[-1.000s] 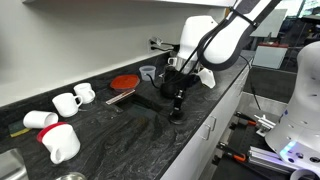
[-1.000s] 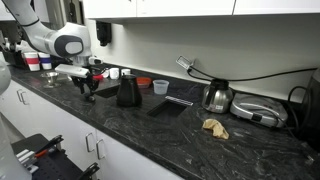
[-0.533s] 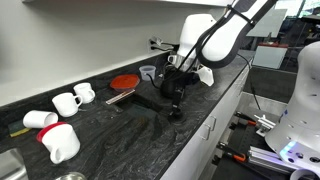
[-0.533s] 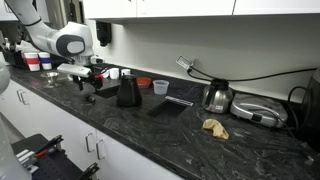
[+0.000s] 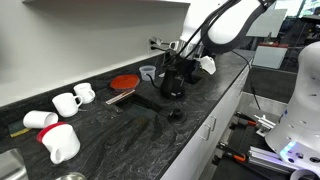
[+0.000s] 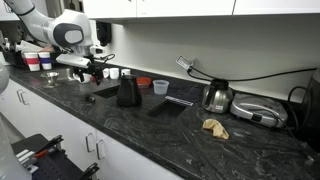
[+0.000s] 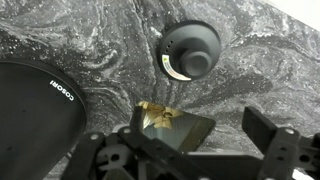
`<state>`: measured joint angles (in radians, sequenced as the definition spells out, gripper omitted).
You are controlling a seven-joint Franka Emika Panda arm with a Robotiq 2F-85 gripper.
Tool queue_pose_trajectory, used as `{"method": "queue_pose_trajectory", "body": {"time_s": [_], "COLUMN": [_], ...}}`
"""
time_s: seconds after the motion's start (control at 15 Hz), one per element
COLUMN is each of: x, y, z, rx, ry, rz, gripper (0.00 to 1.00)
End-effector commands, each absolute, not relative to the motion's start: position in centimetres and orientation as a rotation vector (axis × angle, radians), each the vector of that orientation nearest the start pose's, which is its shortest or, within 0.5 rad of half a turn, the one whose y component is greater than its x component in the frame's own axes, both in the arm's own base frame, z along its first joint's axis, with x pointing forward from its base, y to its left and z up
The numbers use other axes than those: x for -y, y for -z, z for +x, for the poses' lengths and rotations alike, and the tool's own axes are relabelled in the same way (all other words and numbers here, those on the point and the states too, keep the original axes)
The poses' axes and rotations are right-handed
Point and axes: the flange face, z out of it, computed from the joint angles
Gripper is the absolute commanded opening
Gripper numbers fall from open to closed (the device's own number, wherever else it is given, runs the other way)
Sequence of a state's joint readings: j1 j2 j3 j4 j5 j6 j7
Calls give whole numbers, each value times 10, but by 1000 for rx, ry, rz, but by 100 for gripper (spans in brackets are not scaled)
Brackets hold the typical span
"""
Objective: Remove the lid of the kettle
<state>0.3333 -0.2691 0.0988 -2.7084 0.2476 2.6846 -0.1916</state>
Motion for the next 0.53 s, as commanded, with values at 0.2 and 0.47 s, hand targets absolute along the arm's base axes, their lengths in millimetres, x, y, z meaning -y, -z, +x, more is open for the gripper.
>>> {"method": "queue_pose_trajectory", "body": {"time_s": [0.2,0.47], "x": [-165,-164], "y": [-359,-356], "z": [374,373], "rx": [615,614], "ry": [338,329], "rz": [-2913,-2915], "gripper": [100,100]}}
